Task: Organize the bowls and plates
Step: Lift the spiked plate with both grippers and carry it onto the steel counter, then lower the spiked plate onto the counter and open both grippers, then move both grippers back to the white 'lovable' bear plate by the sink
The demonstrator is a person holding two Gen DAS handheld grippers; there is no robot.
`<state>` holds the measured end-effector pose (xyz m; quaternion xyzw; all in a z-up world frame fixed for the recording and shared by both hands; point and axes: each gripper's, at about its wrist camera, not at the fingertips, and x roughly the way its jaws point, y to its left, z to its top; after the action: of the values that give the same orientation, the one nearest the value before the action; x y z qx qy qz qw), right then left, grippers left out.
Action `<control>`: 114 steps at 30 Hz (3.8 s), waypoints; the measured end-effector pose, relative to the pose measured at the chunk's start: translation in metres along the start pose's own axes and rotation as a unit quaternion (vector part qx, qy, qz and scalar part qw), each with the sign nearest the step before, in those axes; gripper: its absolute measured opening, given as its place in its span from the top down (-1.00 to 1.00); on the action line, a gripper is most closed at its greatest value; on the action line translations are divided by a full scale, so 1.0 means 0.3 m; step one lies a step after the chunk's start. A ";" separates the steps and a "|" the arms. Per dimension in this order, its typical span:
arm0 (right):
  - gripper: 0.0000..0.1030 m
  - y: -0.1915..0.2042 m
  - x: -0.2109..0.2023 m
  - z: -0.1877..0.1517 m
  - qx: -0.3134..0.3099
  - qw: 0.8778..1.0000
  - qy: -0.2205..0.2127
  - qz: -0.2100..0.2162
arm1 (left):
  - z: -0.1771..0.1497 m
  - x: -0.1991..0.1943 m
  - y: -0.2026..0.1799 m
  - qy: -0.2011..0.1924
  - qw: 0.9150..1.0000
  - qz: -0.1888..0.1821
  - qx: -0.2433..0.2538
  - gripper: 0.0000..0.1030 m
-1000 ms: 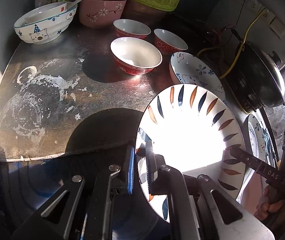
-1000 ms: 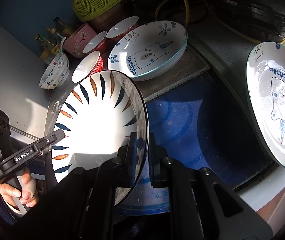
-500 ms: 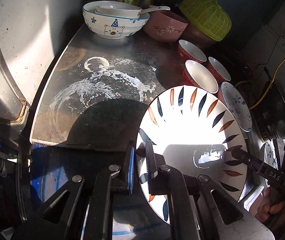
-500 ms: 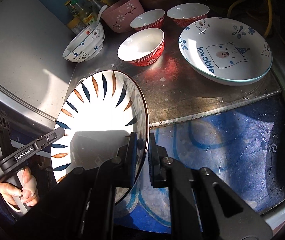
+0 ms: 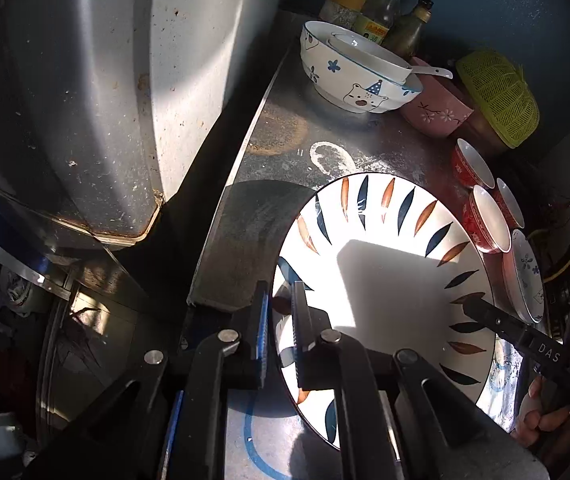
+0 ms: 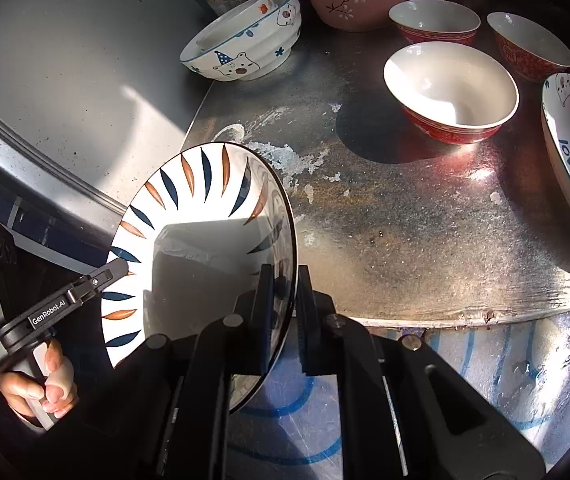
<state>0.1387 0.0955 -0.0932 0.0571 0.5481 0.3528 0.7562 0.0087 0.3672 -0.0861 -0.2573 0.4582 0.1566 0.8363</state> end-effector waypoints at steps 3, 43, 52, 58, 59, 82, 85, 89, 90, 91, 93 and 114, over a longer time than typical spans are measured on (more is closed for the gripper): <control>0.79 0.031 0.048 0.022 -0.008 1.000 0.009 0.005 | 0.008 0.010 0.041 -0.002 1.000 0.011 -0.011 0.84; -0.19 0.121 0.126 0.090 -0.046 0.998 0.003 -0.041 | 0.014 -0.047 0.042 -0.041 0.994 0.101 -0.004 -0.63; -1.00 0.114 -0.021 0.044 -0.031 0.999 -0.022 -0.034 | -0.029 -0.154 -0.051 -0.055 0.993 0.103 0.022 -0.99; -1.00 0.095 -0.138 0.001 -0.022 0.998 -0.048 -0.037 | -0.059 -0.203 -0.108 -0.057 0.994 0.092 0.024 -0.99; -1.00 0.091 -0.161 -0.010 -0.022 0.998 -0.052 -0.039 | -0.064 -0.213 -0.120 -0.058 0.994 0.089 0.027 -0.99; -1.00 -0.171 -0.534 -0.190 0.060 0.988 -0.117 -0.083 | -0.160 -0.291 -0.554 -0.068 0.989 0.019 0.133 -0.99; -1.00 -0.206 -0.570 -0.208 0.072 0.986 -0.126 -0.087 | -0.171 -0.294 -0.610 -0.069 0.987 0.009 0.148 -0.99; -1.00 -0.248 -0.613 -0.230 0.085 0.983 -0.135 -0.093 | -0.183 -0.290 -0.679 -0.066 0.984 -0.003 0.165 -0.99; -1.00 -0.258 -0.622 -0.236 0.089 0.982 -0.137 -0.095 | -0.185 -0.288 -0.696 -0.065 0.983 -0.007 0.169 -0.99; -1.00 -0.268 -0.630 -0.241 0.093 0.981 -0.139 -0.097 | -0.188 -0.287 -0.710 -0.064 0.983 -0.010 0.173 -0.99; -1.00 -0.289 -0.648 -0.252 0.099 0.980 -0.142 -0.100 | -0.199 -0.286 -0.749 -0.063 0.981 -0.016 0.181 -0.99; -1.00 -0.482 -0.810 -0.364 0.160 0.963 -0.167 -0.141 | -0.306 -0.233 -1.046 -0.017 0.966 -0.094 0.241 -0.99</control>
<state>0.0754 -0.1897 -0.0129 0.1577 0.4661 0.1355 0.8600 0.0648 0.0558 0.0222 -0.0879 0.4420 -0.0334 0.8921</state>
